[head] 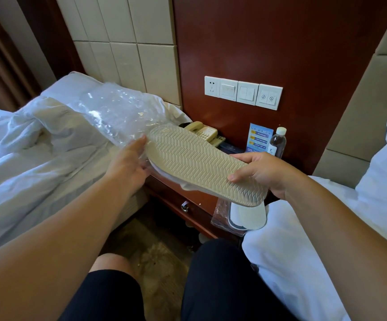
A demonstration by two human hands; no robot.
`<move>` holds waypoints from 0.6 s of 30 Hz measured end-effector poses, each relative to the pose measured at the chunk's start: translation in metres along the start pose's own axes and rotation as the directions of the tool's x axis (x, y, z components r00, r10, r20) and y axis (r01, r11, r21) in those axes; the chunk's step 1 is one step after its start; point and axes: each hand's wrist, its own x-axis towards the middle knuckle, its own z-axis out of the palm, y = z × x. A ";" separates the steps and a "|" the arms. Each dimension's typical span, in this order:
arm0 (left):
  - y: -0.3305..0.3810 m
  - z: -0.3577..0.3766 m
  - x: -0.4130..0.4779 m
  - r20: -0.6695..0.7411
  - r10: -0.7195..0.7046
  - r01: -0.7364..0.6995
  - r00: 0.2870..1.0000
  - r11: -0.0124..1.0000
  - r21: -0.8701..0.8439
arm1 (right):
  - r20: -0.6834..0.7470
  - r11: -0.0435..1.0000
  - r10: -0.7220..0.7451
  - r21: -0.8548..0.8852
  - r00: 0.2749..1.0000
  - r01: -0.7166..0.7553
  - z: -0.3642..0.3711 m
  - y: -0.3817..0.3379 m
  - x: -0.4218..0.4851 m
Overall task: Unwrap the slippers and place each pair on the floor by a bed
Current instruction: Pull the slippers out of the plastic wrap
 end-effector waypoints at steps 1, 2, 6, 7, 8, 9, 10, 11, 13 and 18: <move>0.000 -0.003 0.006 -0.023 0.010 -0.011 1.000 1.000 -0.012 | -0.002 1.000 0.013 -0.001 1.000 -0.013 -0.006 0.003 0.001; -0.001 -0.006 0.013 -0.058 0.016 -0.017 0.998 0.999 -0.028 | -0.013 1.000 0.027 0.002 1.000 -0.027 -0.012 0.006 0.003; -0.015 -0.016 0.036 -0.096 -0.002 0.004 0.995 1.000 0.021 | -0.110 0.996 0.060 0.071 0.992 -0.052 -0.030 0.022 0.009; -0.022 -0.016 0.042 -0.100 -0.008 0.012 0.995 0.999 0.042 | -0.132 0.995 0.061 0.085 0.989 -0.050 -0.034 0.026 0.011; -0.030 -0.016 0.047 -0.099 -0.021 0.026 0.995 0.999 0.047 | -0.154 0.994 0.056 0.098 0.987 -0.041 -0.038 0.030 0.013; -0.038 -0.016 0.052 -0.094 -0.035 0.040 0.995 0.998 0.047 | -0.182 0.993 0.054 0.113 0.982 -0.033 -0.041 0.033 0.014; -0.046 -0.014 0.056 -0.087 -0.051 0.056 0.995 0.997 0.048 | -0.212 0.991 0.056 0.132 0.976 -0.028 -0.046 0.037 0.016; -0.054 -0.012 0.060 -0.085 -0.073 0.078 0.994 0.996 0.050 | -0.247 0.988 0.062 0.154 0.967 -0.024 -0.049 0.040 0.019; -0.073 -0.007 0.068 -0.088 -0.121 0.126 0.989 0.990 0.062 | -0.319 0.981 0.073 0.193 0.945 -0.011 -0.056 0.047 0.024; -0.114 0.012 0.089 -0.057 -0.230 0.236 0.972 0.958 0.162 | -0.433 0.970 0.103 0.244 0.896 0.006 -0.070 0.064 0.035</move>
